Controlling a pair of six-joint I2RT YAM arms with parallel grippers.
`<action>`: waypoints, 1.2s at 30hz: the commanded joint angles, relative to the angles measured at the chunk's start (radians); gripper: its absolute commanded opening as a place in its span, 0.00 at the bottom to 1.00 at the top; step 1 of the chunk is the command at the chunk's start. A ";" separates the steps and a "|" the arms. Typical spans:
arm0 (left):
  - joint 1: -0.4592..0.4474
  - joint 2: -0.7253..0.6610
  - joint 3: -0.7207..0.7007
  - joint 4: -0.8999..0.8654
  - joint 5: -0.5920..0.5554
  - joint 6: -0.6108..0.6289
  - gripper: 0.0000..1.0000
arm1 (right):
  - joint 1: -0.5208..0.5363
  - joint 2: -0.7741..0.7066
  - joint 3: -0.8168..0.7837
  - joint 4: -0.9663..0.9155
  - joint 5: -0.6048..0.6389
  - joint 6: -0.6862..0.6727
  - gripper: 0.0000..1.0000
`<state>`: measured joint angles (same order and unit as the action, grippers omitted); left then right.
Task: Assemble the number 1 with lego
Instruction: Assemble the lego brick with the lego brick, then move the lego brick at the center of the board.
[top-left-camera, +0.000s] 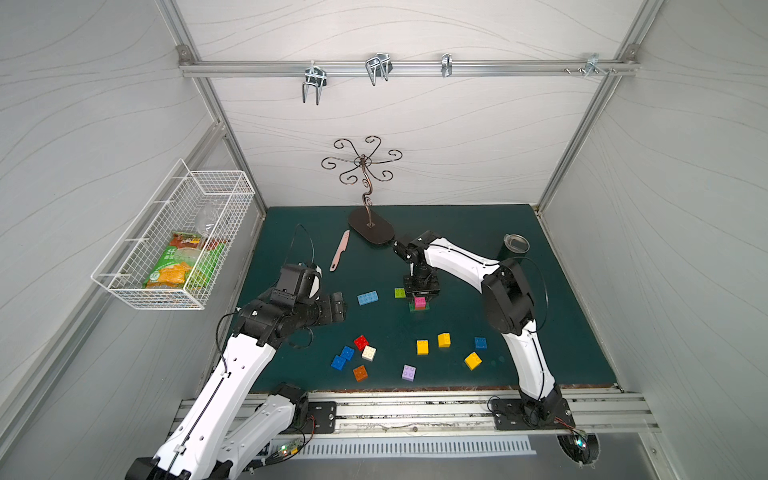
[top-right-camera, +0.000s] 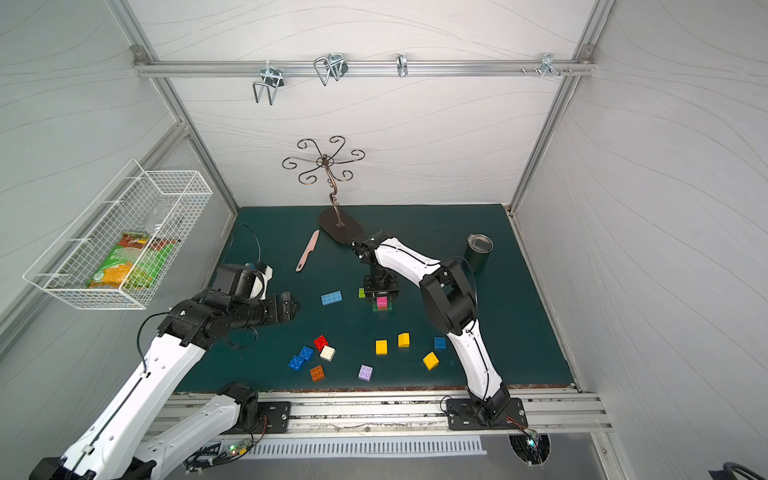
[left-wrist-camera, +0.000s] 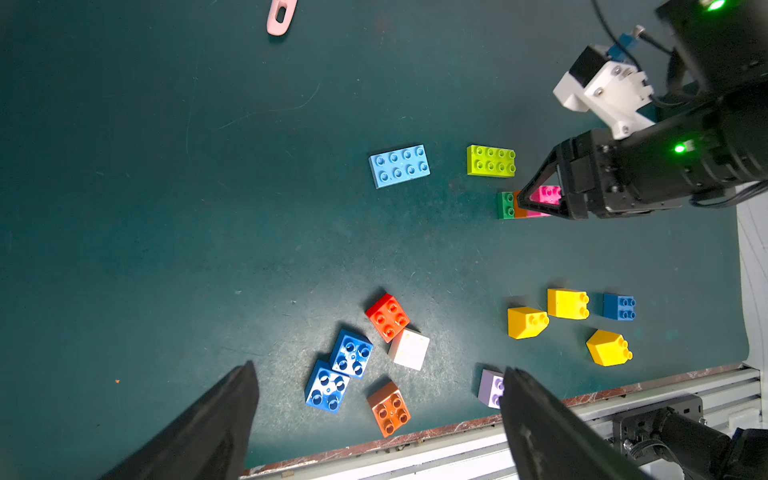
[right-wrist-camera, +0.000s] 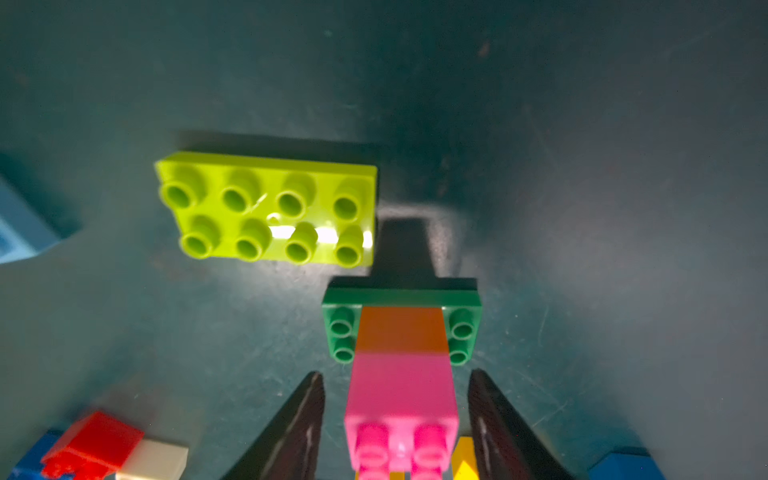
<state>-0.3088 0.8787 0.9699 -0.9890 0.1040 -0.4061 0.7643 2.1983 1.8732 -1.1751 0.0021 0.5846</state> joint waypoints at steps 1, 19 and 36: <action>-0.006 -0.008 0.003 0.033 -0.008 -0.002 0.97 | -0.002 -0.142 0.011 0.008 0.016 0.038 0.66; -0.006 -0.024 0.003 0.030 -0.020 -0.003 0.98 | 0.326 -0.559 -0.550 0.216 -0.130 0.369 0.68; -0.006 -0.042 0.003 0.027 -0.031 -0.006 0.98 | 0.432 -0.468 -0.678 0.356 -0.162 0.570 0.67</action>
<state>-0.3092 0.8474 0.9699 -0.9894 0.0853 -0.4080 1.1854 1.7088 1.2015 -0.8436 -0.1478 1.1007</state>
